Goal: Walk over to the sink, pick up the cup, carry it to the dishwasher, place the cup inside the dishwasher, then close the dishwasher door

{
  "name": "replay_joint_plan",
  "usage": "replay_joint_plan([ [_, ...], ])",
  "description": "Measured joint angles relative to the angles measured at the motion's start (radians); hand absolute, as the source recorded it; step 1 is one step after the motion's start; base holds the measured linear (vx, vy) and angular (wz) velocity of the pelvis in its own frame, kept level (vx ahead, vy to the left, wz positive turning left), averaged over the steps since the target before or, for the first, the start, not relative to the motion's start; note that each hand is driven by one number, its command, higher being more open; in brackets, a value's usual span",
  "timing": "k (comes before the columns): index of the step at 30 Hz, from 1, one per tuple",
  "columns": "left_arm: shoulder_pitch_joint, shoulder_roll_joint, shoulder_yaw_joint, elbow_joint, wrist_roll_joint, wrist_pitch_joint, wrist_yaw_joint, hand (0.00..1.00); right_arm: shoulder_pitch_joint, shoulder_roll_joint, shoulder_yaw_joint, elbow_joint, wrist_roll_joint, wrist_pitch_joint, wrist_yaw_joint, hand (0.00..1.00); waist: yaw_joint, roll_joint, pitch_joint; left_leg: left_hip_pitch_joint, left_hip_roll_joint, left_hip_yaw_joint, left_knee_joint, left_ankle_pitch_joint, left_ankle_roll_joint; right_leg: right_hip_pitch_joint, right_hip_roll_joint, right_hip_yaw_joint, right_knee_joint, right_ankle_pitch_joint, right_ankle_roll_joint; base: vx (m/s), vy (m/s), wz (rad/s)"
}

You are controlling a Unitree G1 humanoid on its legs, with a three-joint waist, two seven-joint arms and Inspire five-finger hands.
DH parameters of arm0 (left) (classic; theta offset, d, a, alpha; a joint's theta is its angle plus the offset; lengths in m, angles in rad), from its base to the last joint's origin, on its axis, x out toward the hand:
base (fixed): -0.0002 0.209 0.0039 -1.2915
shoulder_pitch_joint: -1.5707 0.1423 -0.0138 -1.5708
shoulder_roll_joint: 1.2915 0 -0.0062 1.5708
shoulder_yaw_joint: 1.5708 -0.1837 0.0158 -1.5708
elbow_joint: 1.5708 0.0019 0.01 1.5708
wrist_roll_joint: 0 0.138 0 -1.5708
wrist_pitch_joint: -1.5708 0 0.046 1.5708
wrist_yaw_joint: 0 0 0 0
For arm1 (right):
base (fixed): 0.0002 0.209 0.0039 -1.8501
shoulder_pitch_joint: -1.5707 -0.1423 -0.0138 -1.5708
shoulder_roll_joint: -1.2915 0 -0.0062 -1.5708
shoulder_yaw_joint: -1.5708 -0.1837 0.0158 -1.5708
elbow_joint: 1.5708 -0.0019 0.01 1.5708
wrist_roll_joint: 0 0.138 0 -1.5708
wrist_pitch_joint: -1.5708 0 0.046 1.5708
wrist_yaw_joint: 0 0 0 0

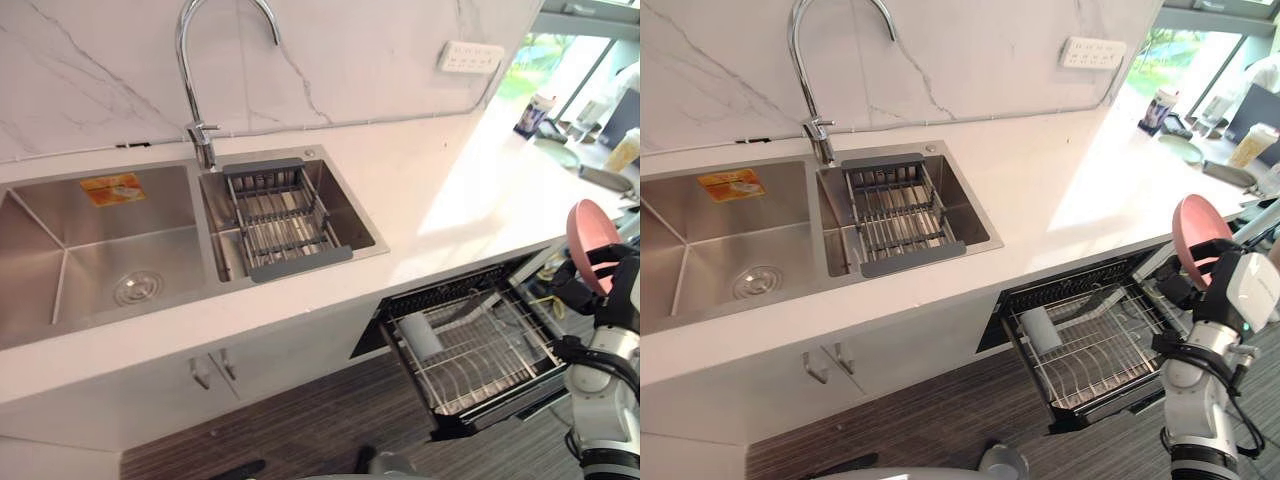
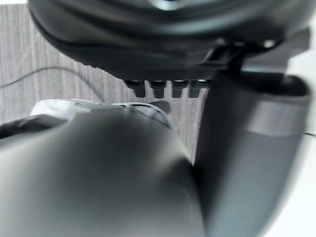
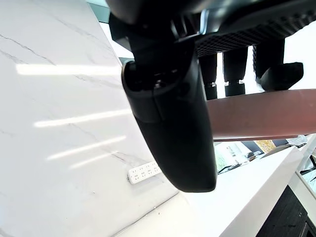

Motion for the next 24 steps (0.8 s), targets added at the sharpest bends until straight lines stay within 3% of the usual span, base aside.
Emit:
replay_joint_plan([
  [2, 0.001, -0.006, 0.001, 0.0, -0.038, 0.0, 0.007, 1.0, -0.003, 0.019, 0.021, 0.006, 0.0, 0.0, 0.001, 0.0, 0.001, 0.012, 0.003, -0.003, 0.017, 0.0, 0.025, -0.016, -0.012, 0.029, 0.02, 0.001, -0.059, 0.024, 0.028, -0.01, -0.037, -0.14],
  [7, 0.002, -0.023, 0.001, 0.002, -0.06, -0.012, 0.013, 1.0, 0.013, 0.058, 0.026, 0.031, -0.008, 0.008, 0.033, 0.0, 0.002, 0.038, 0.015, -0.003, 0.025, 0.002, 0.032, -0.019, -0.016, 0.048, 0.036, 0.0, -0.117, 0.043, 0.021, -0.07, -0.009, -0.04],
  [12, 0.004, -0.046, -0.001, 0.003, -0.065, -0.026, 0.016, 1.0, 0.058, 0.085, 0.024, 0.045, -0.019, 0.024, 0.041, 0.0, -0.004, 0.077, 0.031, 0.002, 0.014, -0.01, 0.006, -0.004, -0.013, 0.073, 0.034, -0.019, -0.162, 0.069, 0.038, -0.01, 0.014, 0.07],
  [17, 0.004, -0.059, -0.005, 0.0, -0.063, -0.028, 0.013, 1.0, 0.057, 0.095, 0.024, 0.095, -0.022, 0.059, 0.041, 0.0, -0.001, 0.098, 0.045, 0.002, -0.004, -0.035, -0.026, 0.014, -0.012, 0.085, 0.032, -0.048, -0.175, 0.075, 0.045, 0.01, 0.024, 0.18],
  [24, -0.002, -0.067, -0.008, -0.015, -0.042, -0.035, -0.012, 1.0, 0.033, 0.112, 0.033, 0.13, -0.026, 0.06, 0.062, 0.0, -0.002, 0.128, 0.088, -0.001, -0.022, -0.058, -0.042, 0.028, -0.003, 0.092, 0.018, -0.067, -0.176, 0.077, 0.051, -0.03, 0.04, 0.1],
])
